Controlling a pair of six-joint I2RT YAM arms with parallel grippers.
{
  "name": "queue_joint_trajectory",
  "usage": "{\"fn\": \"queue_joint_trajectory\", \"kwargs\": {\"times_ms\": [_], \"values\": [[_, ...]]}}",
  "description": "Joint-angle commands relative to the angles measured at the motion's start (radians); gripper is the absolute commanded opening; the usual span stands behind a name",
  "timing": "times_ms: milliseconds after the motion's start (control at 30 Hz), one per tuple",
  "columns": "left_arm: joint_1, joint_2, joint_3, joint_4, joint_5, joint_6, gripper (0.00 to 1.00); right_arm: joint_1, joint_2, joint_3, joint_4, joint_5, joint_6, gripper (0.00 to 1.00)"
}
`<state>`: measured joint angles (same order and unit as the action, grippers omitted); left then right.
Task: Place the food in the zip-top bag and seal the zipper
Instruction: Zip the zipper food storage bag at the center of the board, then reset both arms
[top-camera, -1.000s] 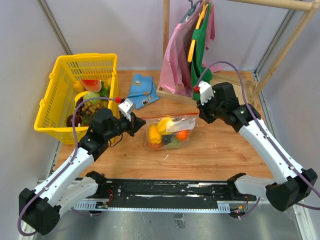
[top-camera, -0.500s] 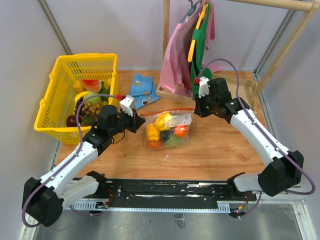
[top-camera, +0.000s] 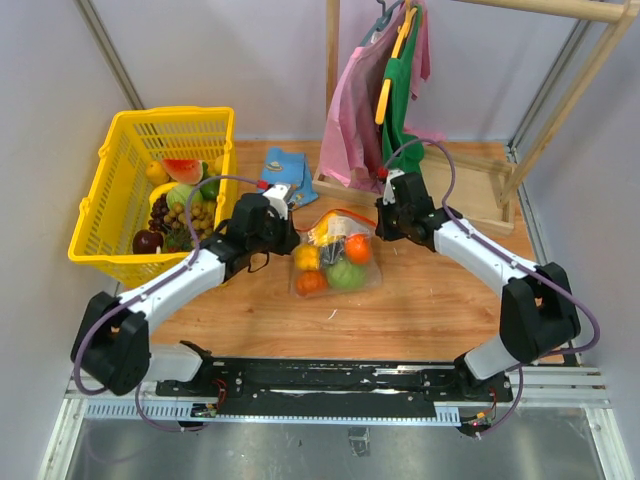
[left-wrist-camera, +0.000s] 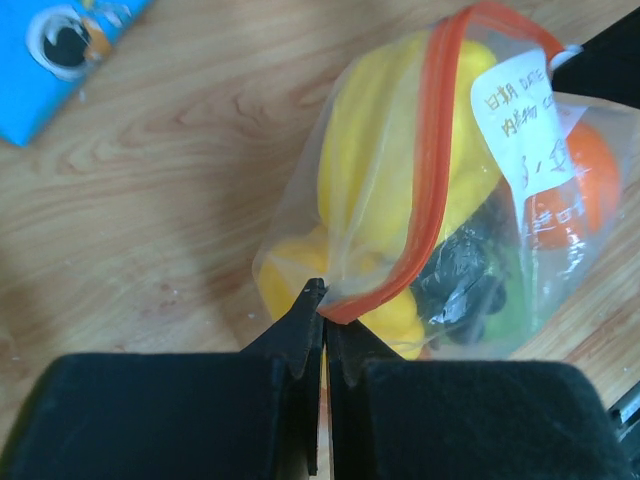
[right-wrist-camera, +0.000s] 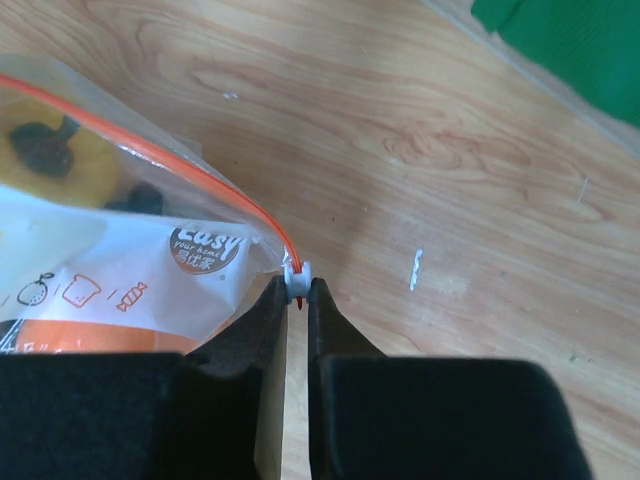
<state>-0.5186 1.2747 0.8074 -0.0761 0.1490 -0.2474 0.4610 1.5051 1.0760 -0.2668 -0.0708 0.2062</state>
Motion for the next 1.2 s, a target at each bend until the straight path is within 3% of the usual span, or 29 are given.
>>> {"fn": "queue_joint_trajectory", "kwargs": {"times_ms": [0, 133, 300, 533, 733, 767, 900, 1167], "values": [[-0.028, 0.103, 0.055, -0.088, -0.016, -0.053, 0.04, 0.013, -0.003, -0.04, -0.006, 0.06, 0.087, 0.03], [-0.034, 0.104, 0.069, -0.098, -0.05, -0.076, 0.15, 0.013, -0.042, -0.078, -0.032, 0.114, 0.102, 0.11], [-0.034, 0.049, 0.082, -0.098, -0.13, -0.082, 0.4, 0.005, -0.11, -0.097, -0.051, 0.196, 0.094, 0.26], [-0.034, -0.051, 0.201, -0.217, -0.204, -0.07, 0.66, -0.039, -0.235, -0.057, -0.116, 0.281, 0.057, 0.55], [-0.034, -0.168, 0.336, -0.354, -0.285, -0.074, 0.8, -0.062, -0.427, -0.05, -0.144, 0.413, -0.016, 0.82], [-0.034, -0.193, 0.357, -0.372, -0.299, -0.072, 0.81, -0.063, -0.46, -0.048, -0.142, 0.434, -0.031, 0.98], [-0.034, -0.298, 0.403, -0.398, -0.44, -0.075, 0.98, -0.064, -0.582, -0.038, -0.132, 0.499, -0.069, 0.98], [-0.034, -0.595, 0.309, -0.252, -0.65, -0.001, 0.99, -0.064, -0.786, -0.055, -0.073, 0.575, -0.105, 0.98]]}}
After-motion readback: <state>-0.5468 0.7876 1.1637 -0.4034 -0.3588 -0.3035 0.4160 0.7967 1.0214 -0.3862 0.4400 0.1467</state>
